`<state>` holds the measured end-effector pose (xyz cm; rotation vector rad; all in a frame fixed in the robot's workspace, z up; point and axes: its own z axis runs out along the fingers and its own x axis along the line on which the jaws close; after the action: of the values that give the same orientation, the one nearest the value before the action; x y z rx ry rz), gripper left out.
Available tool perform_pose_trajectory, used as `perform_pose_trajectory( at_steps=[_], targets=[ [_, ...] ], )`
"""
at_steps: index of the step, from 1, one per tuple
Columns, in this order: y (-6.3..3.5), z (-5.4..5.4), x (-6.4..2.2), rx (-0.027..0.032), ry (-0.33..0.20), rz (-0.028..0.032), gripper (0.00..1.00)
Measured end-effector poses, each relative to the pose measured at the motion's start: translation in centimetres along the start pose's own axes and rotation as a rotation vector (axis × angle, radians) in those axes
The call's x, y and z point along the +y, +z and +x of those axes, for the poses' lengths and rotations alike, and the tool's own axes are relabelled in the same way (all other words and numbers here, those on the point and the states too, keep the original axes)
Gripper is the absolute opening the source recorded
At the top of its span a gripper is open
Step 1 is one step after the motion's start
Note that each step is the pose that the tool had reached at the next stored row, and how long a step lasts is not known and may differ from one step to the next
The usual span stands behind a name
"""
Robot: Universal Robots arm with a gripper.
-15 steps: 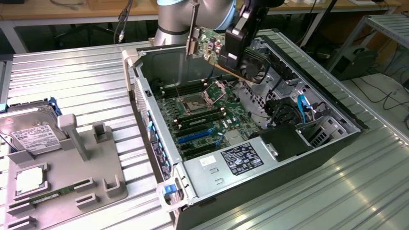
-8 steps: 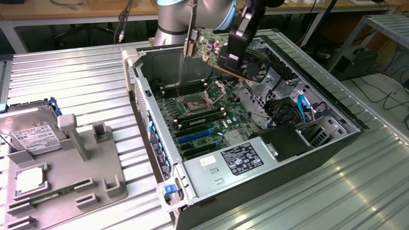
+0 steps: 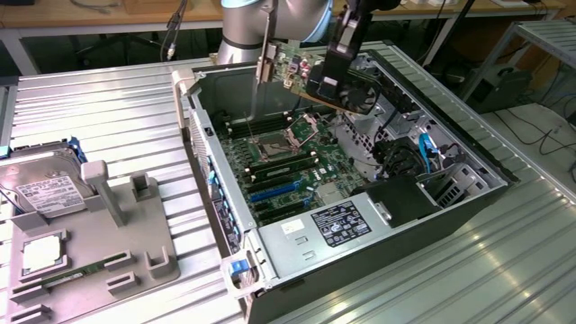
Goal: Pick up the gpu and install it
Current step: 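Insert the gpu into the slot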
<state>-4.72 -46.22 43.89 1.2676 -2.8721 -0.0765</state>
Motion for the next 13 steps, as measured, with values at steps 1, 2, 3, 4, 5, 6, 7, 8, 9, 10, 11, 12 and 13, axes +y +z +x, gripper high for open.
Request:
perform_pose_trajectory(
  at_steps=[1,2,3,4,5,6,7,8,9,10,11,12,13],
  targets=[
    [0.0,0.0,0.0,0.0004,-0.012,-0.0003,0.28],
    [0.0,0.0,0.0,0.001,-0.023,-0.0005,0.28],
    [0.0,0.0,0.0,0.0014,-0.034,-0.0007,0.28],
    [0.0,0.0,0.0,0.002,-0.046,-0.001,0.28],
    [0.0,0.0,0.0,0.0023,-0.056,-0.0013,0.28],
    [0.0,0.0,0.0,0.0026,-0.069,-0.0017,0.28],
    [-0.01,0.0,0.0,0.003,-0.082,-0.0022,0.28],
    [0.0,0.0,0.0,0.0032,-0.094,-0.0027,0.28],
    [0.0,0.0,0.0,0.0036,-0.11,-0.0034,0.28],
    [0.0,0.0,0.0,0.0042,-0.132,-0.0041,0.28],
    [0.01,0.0,0.0,0.0046,-0.148,-0.0045,0.28],
    [0.0,0.0,0.0,0.0055,-0.169,-0.005,0.28],
    [0.0,0.0,0.0,0.006,-0.182,-0.0053,0.28]
  ],
)
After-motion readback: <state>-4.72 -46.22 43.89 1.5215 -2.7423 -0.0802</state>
